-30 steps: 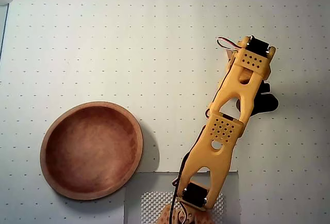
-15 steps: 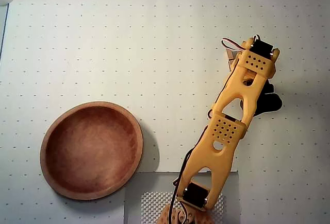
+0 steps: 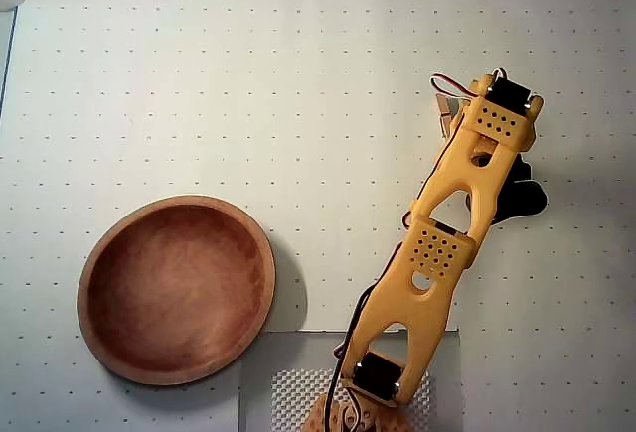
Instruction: Grasp a clothespin and put it in the bowl.
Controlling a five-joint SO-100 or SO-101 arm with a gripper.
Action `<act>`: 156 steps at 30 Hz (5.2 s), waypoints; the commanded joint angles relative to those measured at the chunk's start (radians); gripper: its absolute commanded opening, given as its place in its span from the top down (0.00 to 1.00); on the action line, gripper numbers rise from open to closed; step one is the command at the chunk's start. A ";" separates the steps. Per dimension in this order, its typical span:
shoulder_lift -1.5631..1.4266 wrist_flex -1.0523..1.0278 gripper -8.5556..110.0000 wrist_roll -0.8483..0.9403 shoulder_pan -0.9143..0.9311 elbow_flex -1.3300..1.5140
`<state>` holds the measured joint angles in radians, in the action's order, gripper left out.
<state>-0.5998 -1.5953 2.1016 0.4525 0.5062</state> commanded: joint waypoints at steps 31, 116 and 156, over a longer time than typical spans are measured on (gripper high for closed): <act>0.112 0.086 0.70 -0.063 -0.078 -0.190; -1.266 -0.175 0.95 -0.477 -0.692 0.897; -0.923 -0.160 0.95 -0.709 -1.285 0.882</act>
<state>-1.5217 -1.7533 1.4021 -0.8207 1.4189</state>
